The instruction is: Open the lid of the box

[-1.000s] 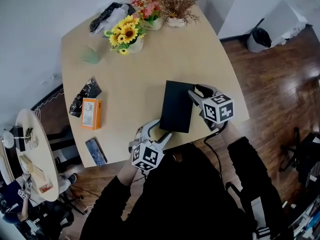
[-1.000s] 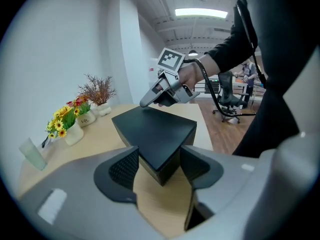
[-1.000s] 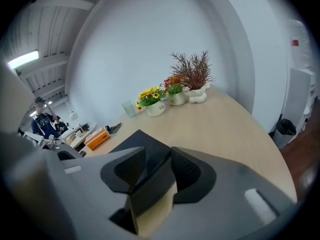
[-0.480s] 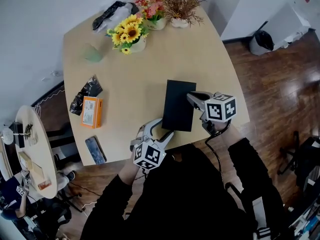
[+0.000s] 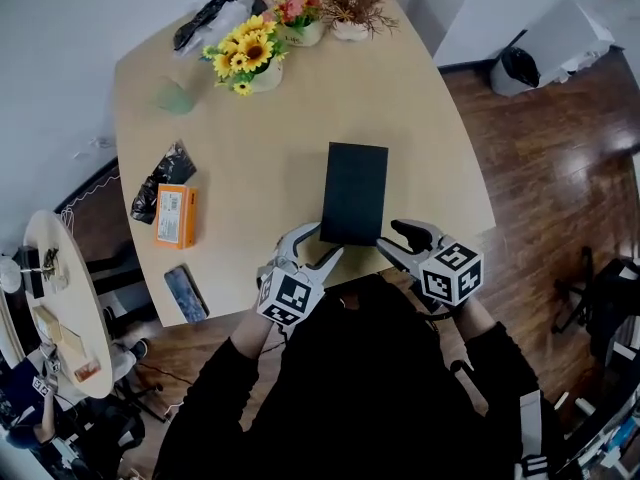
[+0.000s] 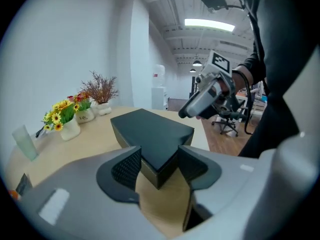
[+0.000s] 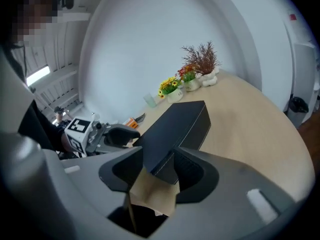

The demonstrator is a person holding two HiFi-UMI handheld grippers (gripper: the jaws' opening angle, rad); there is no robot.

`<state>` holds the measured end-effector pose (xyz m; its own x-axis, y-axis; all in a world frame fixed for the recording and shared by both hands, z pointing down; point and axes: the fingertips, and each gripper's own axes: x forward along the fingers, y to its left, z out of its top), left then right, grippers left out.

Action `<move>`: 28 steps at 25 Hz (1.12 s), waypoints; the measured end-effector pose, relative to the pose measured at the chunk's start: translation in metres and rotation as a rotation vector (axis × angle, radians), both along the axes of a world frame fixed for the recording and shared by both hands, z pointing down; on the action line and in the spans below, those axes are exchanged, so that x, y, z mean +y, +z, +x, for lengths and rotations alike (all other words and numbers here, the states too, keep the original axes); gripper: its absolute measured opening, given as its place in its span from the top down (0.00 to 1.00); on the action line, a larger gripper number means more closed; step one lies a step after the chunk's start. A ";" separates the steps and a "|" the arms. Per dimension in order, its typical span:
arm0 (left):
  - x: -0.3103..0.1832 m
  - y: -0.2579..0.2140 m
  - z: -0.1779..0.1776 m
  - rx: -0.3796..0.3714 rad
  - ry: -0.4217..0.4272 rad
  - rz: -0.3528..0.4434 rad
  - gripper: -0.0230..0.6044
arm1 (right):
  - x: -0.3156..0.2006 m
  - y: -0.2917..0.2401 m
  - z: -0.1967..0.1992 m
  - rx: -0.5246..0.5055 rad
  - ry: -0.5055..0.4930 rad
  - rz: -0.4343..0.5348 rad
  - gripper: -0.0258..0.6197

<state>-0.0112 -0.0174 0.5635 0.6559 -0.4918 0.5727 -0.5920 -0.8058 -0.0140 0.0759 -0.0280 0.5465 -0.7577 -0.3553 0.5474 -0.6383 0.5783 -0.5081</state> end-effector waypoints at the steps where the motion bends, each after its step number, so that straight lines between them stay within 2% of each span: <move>1: -0.001 -0.001 0.000 0.009 0.004 -0.004 0.62 | 0.009 0.004 -0.003 0.018 -0.011 0.021 0.66; 4: -0.003 -0.002 0.000 0.025 0.017 -0.012 0.62 | 0.023 0.013 -0.011 0.047 0.011 0.033 0.66; 9: -0.001 0.000 0.000 -0.005 0.034 -0.008 0.62 | 0.023 0.010 -0.020 -0.011 0.151 -0.016 0.64; 12: -0.001 0.002 0.001 -0.028 0.050 0.012 0.61 | 0.021 0.009 -0.019 -0.022 0.216 -0.044 0.64; 14: -0.001 0.004 0.001 -0.046 0.059 0.032 0.61 | 0.020 0.007 -0.021 -0.034 0.253 -0.077 0.61; 18: 0.001 0.004 0.003 -0.060 0.037 0.061 0.61 | 0.019 0.005 -0.021 -0.038 0.322 -0.113 0.59; 21: 0.001 0.004 0.003 -0.069 0.019 0.070 0.61 | 0.017 0.007 -0.017 -0.047 0.380 -0.147 0.64; 25: 0.002 0.005 0.004 -0.087 0.013 0.086 0.61 | 0.011 0.003 -0.004 -0.213 0.482 -0.243 0.78; 26: 0.002 0.005 0.004 -0.095 0.015 0.092 0.61 | 0.009 -0.001 -0.001 -0.256 0.493 -0.248 0.90; 28: 0.000 0.005 0.004 -0.099 0.014 0.096 0.62 | 0.006 -0.011 -0.001 -0.292 0.480 -0.236 0.91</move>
<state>-0.0075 -0.0170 0.5680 0.6057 -0.5384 0.5858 -0.5723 -0.8063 -0.1493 0.0751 -0.0218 0.5359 -0.6737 -0.5885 0.4470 -0.6148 0.1108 -0.7808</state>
